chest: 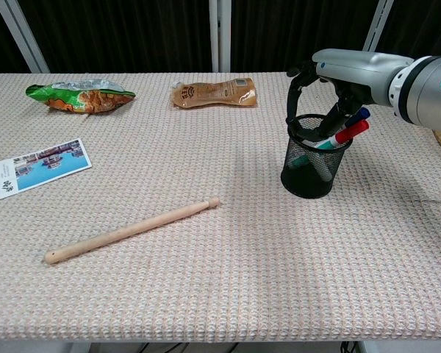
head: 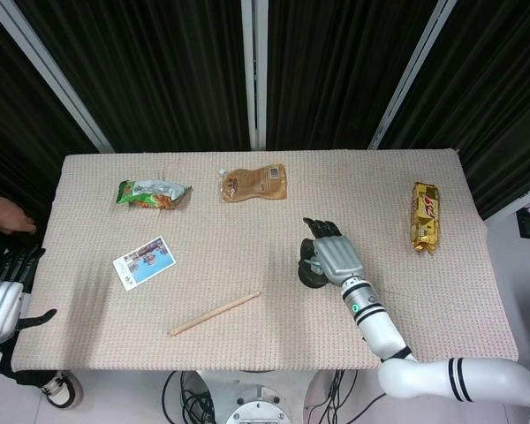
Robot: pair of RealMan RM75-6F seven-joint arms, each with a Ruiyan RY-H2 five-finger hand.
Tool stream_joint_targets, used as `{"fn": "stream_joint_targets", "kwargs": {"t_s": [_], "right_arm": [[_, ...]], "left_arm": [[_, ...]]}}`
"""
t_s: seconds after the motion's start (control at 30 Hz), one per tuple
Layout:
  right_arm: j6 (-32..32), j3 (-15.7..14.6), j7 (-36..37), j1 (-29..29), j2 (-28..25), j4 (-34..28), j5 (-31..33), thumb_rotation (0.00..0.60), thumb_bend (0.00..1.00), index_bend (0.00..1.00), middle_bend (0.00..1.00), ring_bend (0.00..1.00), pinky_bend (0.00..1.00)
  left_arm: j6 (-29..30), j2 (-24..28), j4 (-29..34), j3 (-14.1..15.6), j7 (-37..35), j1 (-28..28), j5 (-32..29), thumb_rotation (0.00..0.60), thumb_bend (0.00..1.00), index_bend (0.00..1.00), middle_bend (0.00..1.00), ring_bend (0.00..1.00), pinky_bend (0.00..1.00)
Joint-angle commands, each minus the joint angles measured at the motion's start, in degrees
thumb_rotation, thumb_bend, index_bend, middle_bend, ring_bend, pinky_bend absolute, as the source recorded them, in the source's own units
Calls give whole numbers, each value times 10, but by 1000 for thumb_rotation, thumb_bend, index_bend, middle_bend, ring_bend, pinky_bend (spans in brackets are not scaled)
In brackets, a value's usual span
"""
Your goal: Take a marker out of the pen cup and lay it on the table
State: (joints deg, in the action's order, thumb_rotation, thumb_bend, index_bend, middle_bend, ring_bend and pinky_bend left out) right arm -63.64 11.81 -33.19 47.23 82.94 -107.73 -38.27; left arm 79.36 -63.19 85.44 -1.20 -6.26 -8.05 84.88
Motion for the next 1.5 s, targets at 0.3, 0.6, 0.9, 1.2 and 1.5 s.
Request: {"fn": "stream_joint_targets", "kwargs": {"t_s": [0.3, 0.6, 0.9, 1.2, 1.5], "right_arm": [[5, -3, 8, 4, 0, 2, -5, 600, 321, 504, 31, 0, 0], [3, -6, 9, 7, 3, 5, -3, 600, 325, 533, 33, 0, 0], [-12, 0, 53, -11, -5, -16, -52, 600, 332, 635, 35, 0, 0], [-29, 12, 150, -63, -87, -101, -143, 600, 340, 664, 50, 0, 0], [-80, 12, 296, -156, -204, -163, -296, 600, 356, 699, 80, 0, 0]], "left_arm": [[-1, -1, -2, 0, -3, 0, -2, 600, 105, 42, 0, 0, 0], [-4, -1, -4, 0, -9, 0, -4, 600, 106, 42, 0, 0, 0], [-4, 2, -2, -1, -10, 0, -2, 600, 106, 42, 0, 0, 0], [-4, 6, 7, 0, -1, -1, -2, 600, 106, 42, 0, 0, 0], [-9, 6, 17, 0, 15, -4, -3, 600, 105, 42, 0, 0, 0]]}}
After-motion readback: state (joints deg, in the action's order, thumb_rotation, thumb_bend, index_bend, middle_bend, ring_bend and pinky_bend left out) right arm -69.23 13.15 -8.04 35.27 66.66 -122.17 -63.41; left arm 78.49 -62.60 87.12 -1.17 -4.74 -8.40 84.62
